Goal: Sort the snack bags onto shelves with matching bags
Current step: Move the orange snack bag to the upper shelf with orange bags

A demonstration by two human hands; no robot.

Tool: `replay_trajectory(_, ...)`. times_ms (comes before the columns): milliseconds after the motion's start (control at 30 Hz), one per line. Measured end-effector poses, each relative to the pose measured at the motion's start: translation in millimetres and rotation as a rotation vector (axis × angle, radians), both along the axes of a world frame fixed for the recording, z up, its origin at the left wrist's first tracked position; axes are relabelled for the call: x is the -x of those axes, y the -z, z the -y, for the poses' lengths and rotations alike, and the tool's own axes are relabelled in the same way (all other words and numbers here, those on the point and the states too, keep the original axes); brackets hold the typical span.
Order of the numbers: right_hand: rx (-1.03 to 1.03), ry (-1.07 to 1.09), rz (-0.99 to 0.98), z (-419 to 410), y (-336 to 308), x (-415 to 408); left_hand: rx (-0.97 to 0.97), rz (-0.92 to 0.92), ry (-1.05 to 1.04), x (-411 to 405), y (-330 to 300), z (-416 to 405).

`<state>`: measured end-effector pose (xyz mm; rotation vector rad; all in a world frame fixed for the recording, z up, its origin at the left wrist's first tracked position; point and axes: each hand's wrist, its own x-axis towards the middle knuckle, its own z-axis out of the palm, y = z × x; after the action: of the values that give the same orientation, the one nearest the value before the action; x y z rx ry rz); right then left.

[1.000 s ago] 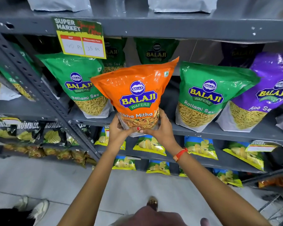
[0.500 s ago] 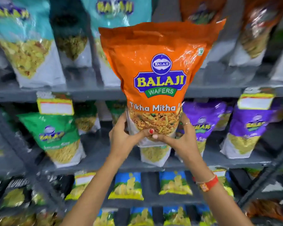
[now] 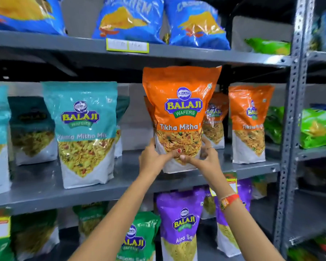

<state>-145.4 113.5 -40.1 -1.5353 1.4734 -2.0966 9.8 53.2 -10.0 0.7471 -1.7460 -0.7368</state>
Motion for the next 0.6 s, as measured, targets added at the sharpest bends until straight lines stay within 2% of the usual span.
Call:
replay_trajectory(367, -0.145, 0.012, 0.063, 71, 41, 41, -0.153, 0.18, -0.066, 38, 25, 46)
replay_trajectory(500, -0.137, 0.086, -0.001, 62, 36, 31, -0.161, 0.152, 0.001, 34, 26, 49)
replay_trajectory(600, -0.041, 0.185, -0.012, 38, 45, 2, -0.064, 0.056, 0.034, 19, 38, 30)
